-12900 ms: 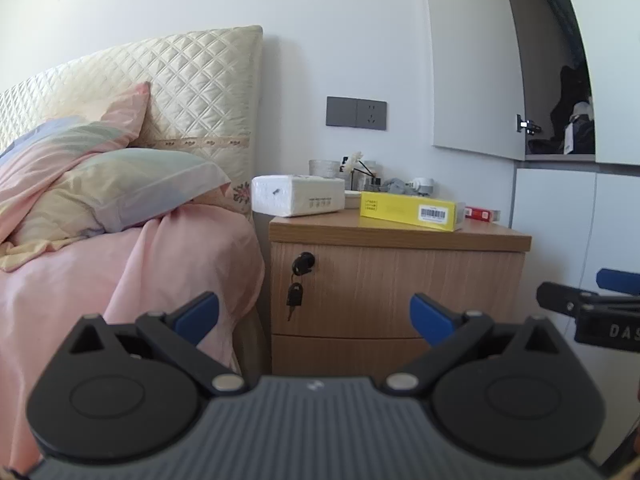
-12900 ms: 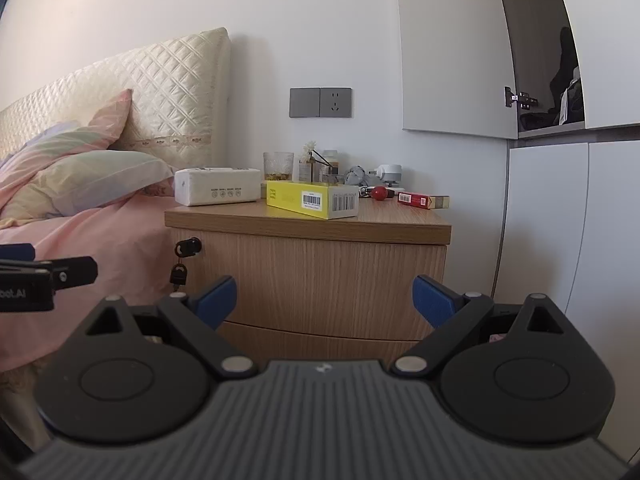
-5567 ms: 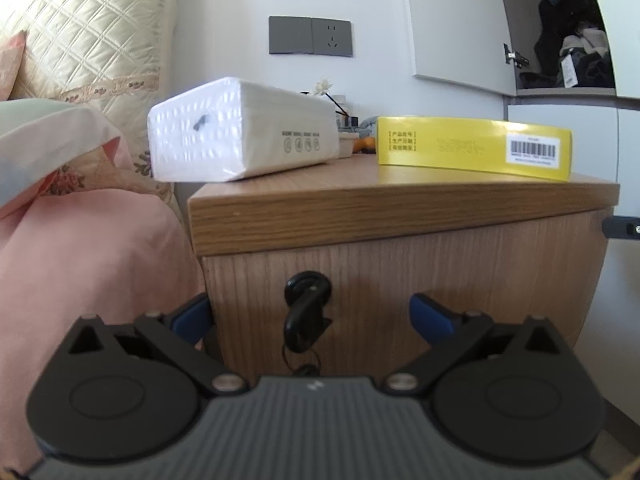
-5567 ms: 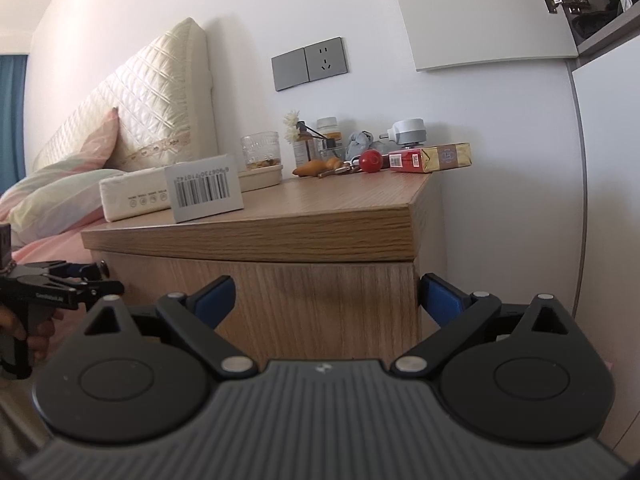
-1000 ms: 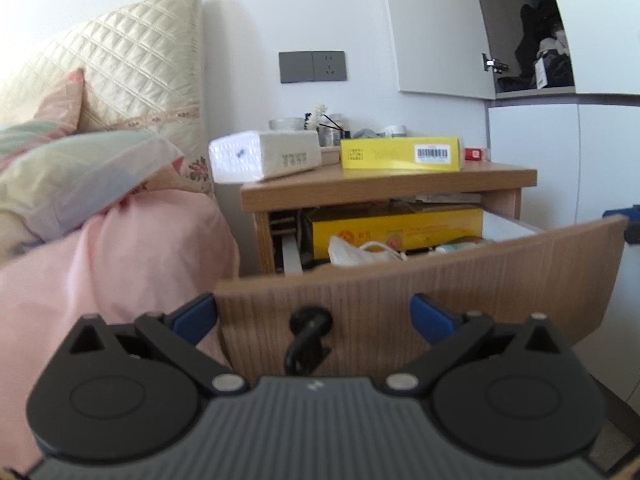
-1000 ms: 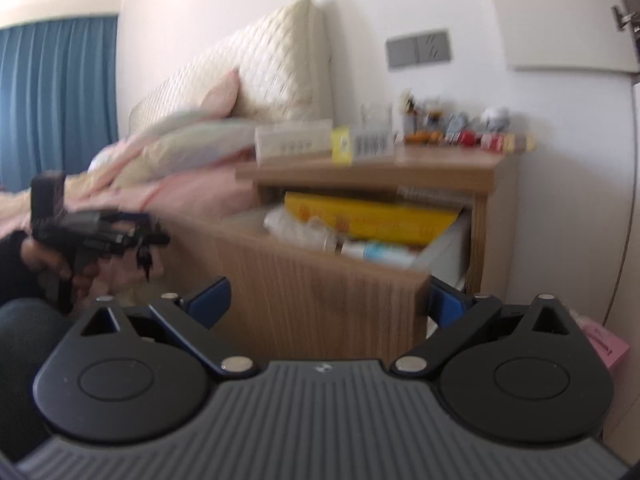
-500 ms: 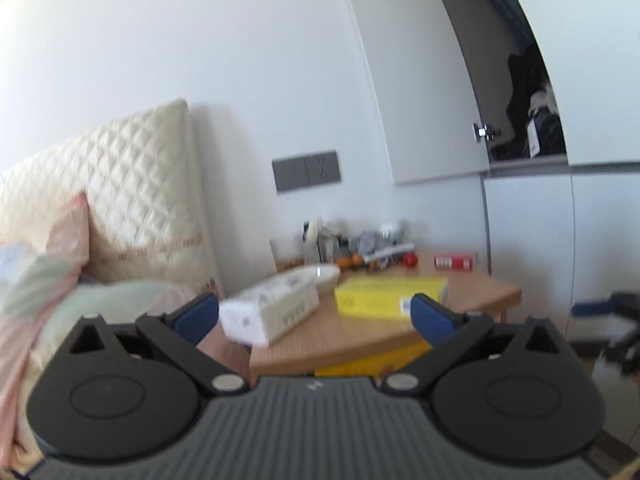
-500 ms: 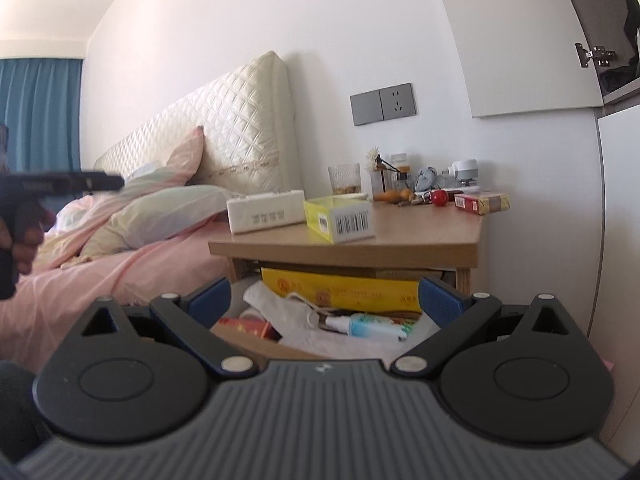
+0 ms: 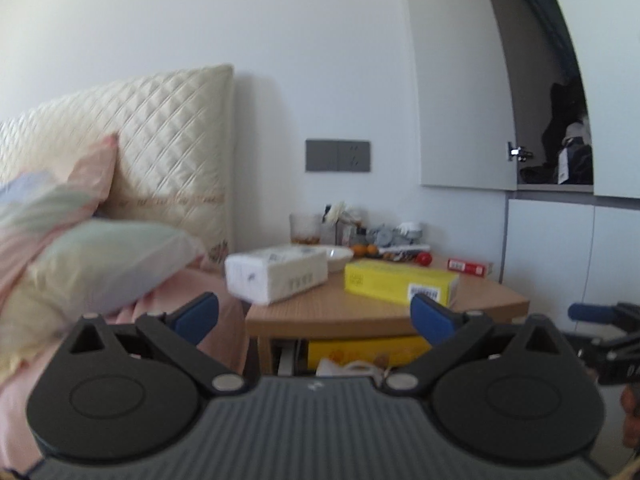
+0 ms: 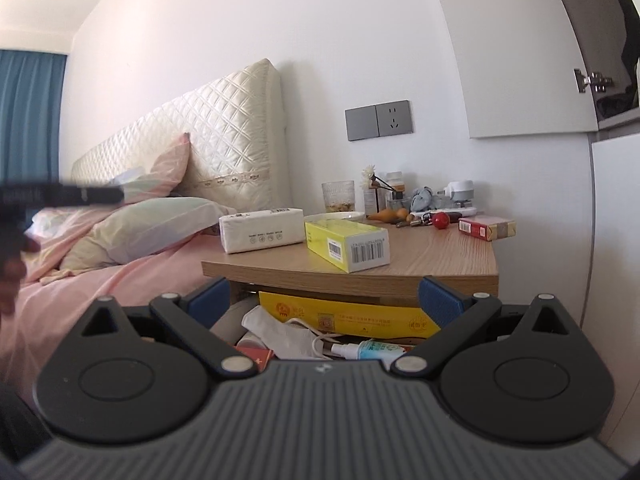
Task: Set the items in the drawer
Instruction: 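Raise the right tool toward the yellow box on the nightstand top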
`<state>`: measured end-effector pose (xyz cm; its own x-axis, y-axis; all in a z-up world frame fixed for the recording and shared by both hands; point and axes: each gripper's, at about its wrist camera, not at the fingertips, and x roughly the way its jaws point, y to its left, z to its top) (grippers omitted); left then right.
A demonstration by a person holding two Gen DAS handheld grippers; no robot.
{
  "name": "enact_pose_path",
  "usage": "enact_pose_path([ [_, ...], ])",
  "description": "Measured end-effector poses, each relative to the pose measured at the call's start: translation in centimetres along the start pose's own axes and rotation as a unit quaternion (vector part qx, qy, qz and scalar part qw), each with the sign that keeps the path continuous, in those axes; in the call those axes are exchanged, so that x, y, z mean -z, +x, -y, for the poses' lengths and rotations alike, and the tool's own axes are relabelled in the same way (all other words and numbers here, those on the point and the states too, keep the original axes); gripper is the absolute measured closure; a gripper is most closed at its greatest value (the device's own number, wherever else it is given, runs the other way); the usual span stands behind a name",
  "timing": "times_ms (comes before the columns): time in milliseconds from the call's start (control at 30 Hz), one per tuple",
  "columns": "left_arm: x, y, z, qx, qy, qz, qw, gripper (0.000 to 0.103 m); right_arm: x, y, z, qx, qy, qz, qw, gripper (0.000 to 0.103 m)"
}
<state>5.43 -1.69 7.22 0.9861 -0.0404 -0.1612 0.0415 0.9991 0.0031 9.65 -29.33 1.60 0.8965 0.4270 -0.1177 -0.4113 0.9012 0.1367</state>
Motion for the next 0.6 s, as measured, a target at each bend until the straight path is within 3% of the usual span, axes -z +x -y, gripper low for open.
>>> enact_pose_path([
  [267,3.6,-1.4,-2.3,-0.026,-0.010,-0.003,0.9996,0.000,1.4,-0.1,-3.3,0.028,0.036,-0.024,0.999,0.001],
  [600,6.8,-3.1,-2.6,-0.031,0.003,-0.010,0.9994,0.000,3.0,-1.6,-6.6,0.068,0.040,0.000,0.997,0.001],
])
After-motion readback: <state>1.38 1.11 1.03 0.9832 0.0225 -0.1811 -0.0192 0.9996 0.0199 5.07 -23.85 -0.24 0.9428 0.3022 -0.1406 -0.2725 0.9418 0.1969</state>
